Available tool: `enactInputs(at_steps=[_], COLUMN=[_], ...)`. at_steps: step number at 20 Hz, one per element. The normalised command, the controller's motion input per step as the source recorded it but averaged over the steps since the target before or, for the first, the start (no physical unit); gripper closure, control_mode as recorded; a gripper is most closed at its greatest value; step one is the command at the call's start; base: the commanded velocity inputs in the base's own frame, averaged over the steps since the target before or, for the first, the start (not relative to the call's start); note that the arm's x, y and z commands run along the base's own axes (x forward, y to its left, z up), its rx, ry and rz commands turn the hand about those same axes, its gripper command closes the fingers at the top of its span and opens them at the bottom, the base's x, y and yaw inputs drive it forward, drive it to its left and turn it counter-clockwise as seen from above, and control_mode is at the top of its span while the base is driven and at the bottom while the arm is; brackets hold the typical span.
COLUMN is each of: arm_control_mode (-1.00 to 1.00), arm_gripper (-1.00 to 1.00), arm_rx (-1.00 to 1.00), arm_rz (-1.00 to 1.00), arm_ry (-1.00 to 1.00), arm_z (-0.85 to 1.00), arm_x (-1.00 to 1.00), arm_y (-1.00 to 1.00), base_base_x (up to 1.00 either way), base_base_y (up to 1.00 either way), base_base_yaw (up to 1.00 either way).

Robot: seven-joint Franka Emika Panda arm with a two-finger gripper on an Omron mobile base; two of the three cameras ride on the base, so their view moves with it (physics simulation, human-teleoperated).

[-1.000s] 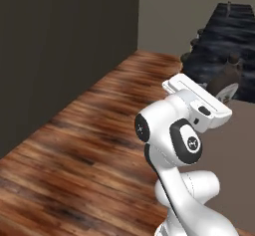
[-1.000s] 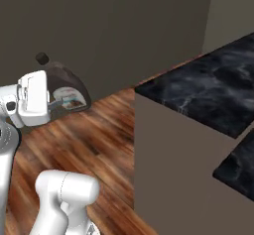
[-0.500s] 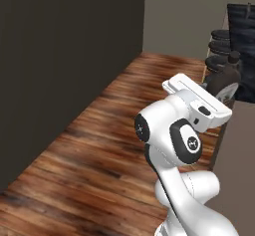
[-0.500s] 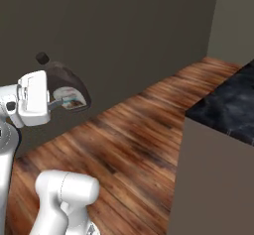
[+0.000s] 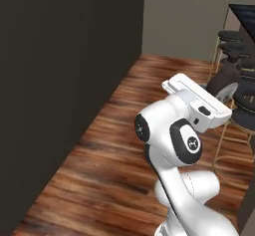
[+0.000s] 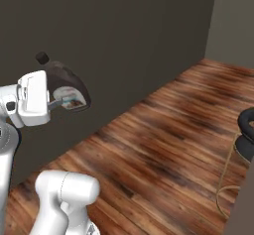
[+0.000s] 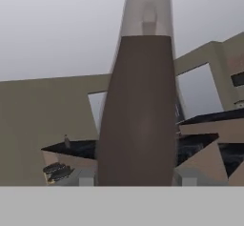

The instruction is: The dining table condiment station is running low on syrup bottle. Refill the condiment station by opening the cabinet and taking the syrup bottle from the cabinet and placing it on the dining table.

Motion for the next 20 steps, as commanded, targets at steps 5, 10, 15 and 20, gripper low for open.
enactInputs(at_steps=[5,10,15,20], arm_control_mode=[1.00,1.00,1.00,1.00], arm_gripper=[1.00,1.00,1.00,1.00], arm_rx=[0.00,0.00,0.00,0.00], arm_rz=[0.00,0.00,0.00,0.00], arm_ry=[0.00,0.00,0.00,0.00], arm_z=[0.00,0.00,0.00,0.00], arm_x=[0.00,0.00,0.00,0.00], arm_y=[0.00,0.00,0.00,0.00], base_base_x=[0.83,0.58,0.63,0.94], base_base_y=[0.88,0.77,0.79,0.81], base_base_yaw=[-0.39,-0.48,-0.47,-0.46])
